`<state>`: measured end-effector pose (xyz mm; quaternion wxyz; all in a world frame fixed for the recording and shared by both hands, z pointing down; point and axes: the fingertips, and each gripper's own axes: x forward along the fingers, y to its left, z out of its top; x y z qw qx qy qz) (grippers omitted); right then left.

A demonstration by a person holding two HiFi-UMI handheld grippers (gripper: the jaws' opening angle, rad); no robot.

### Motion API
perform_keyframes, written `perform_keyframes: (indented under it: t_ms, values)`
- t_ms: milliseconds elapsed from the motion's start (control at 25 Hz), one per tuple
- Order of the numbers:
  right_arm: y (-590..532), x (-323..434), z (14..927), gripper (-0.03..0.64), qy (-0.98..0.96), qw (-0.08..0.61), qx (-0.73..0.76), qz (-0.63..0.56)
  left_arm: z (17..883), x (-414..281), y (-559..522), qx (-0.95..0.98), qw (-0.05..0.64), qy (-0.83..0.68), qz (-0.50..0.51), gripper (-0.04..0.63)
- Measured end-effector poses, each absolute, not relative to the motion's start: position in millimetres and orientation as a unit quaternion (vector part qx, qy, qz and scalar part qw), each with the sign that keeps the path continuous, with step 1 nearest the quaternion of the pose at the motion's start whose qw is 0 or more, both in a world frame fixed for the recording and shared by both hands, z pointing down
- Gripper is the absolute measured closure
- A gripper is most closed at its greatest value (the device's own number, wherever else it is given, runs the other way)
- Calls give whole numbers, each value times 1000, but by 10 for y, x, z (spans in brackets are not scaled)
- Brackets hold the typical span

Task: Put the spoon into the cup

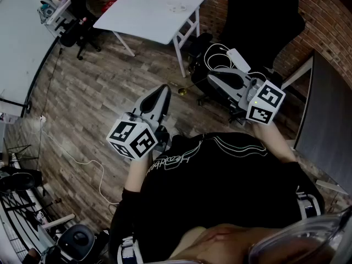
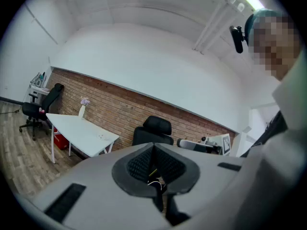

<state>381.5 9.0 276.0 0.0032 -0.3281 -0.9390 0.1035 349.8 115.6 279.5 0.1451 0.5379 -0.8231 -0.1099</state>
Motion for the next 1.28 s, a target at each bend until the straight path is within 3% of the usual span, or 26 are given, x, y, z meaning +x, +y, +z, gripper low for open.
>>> perform_keyframes:
  t_ms: [680,1280]
  values:
    - [169,3291,2958,618,-939,22,-315,135,3033,2969,1251,539,178,-813,-128,591]
    - [580,1806,3097,618,-938,39,-302,162,3196,1484,1682,530,206,-812,-131,591]
